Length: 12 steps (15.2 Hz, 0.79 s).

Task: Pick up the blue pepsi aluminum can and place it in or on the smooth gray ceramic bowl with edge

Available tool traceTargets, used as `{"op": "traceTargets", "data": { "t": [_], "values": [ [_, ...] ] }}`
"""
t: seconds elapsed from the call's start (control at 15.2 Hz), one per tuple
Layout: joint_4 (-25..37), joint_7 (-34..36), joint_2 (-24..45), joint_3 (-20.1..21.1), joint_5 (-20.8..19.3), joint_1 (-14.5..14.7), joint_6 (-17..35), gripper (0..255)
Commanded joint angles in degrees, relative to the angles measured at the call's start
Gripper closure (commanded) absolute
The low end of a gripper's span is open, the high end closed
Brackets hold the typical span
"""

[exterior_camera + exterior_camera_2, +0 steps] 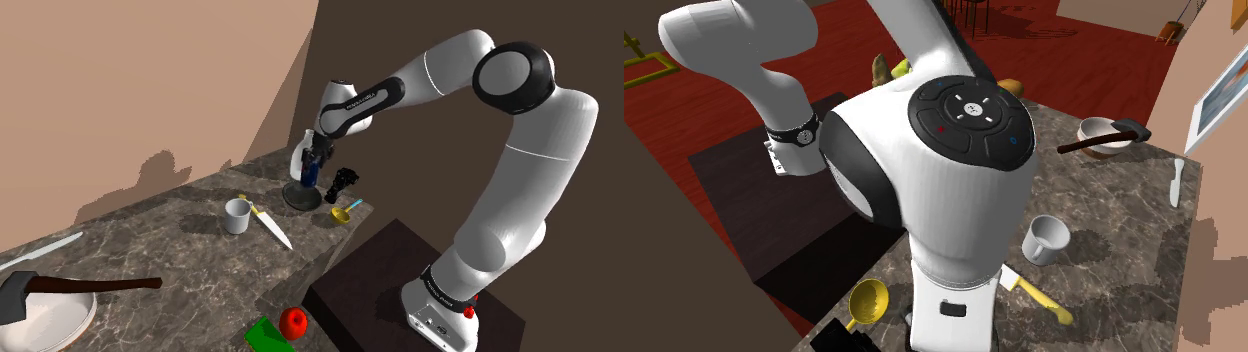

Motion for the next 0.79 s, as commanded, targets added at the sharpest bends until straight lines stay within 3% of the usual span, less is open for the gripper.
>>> {"op": "traceTargets", "data": {
  "t": [0.0,0.73],
  "values": [
    [-0.5,0.2,0.9,-0.2,-0.3,0.1,1.5,255],
    [-0.5,1.7,7.7,-1.4,-2.5,1.0,8.1,255]
  ]
}}
